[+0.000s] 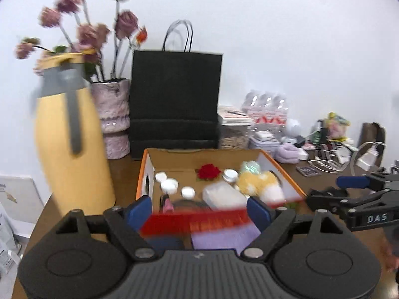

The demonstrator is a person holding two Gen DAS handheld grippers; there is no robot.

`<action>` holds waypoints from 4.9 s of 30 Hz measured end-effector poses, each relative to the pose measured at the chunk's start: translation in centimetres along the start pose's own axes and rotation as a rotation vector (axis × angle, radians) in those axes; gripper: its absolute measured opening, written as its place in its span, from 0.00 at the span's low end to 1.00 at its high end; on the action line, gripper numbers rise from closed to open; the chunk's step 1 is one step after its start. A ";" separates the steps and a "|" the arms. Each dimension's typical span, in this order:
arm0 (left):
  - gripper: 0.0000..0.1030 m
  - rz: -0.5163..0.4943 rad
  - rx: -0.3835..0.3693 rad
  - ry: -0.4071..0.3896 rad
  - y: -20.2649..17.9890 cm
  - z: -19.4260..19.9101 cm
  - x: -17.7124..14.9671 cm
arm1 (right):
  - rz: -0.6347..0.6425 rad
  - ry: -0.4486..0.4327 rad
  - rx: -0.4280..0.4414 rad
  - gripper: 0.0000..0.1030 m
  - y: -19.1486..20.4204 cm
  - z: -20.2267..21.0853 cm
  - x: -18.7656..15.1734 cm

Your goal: Organize objects

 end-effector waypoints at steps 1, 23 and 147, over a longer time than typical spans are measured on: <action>0.87 -0.002 -0.014 -0.019 -0.6 2.0 -1.5 | 0.005 -0.010 0.006 1.00 0.4 1.4 -1.3; 0.94 0.127 0.049 0.027 -3.1 12.5 -15.6 | -0.086 -0.002 -0.013 0.99 1.2 13.9 -16.4; 0.89 0.087 0.108 0.042 -1.0 10.8 -14.4 | -0.007 -0.049 -0.098 0.95 0.2 13.0 -14.0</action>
Point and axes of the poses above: each gripper's, at about its wrist camera, not at the fingertips, and z roughly against the way its jaws point, y to its left, x to its top, the point moved 3 cm from there along -z, roughly the way its jaws point, and after that the axes turned 13 degrees about -x, right-handed, at the moved point
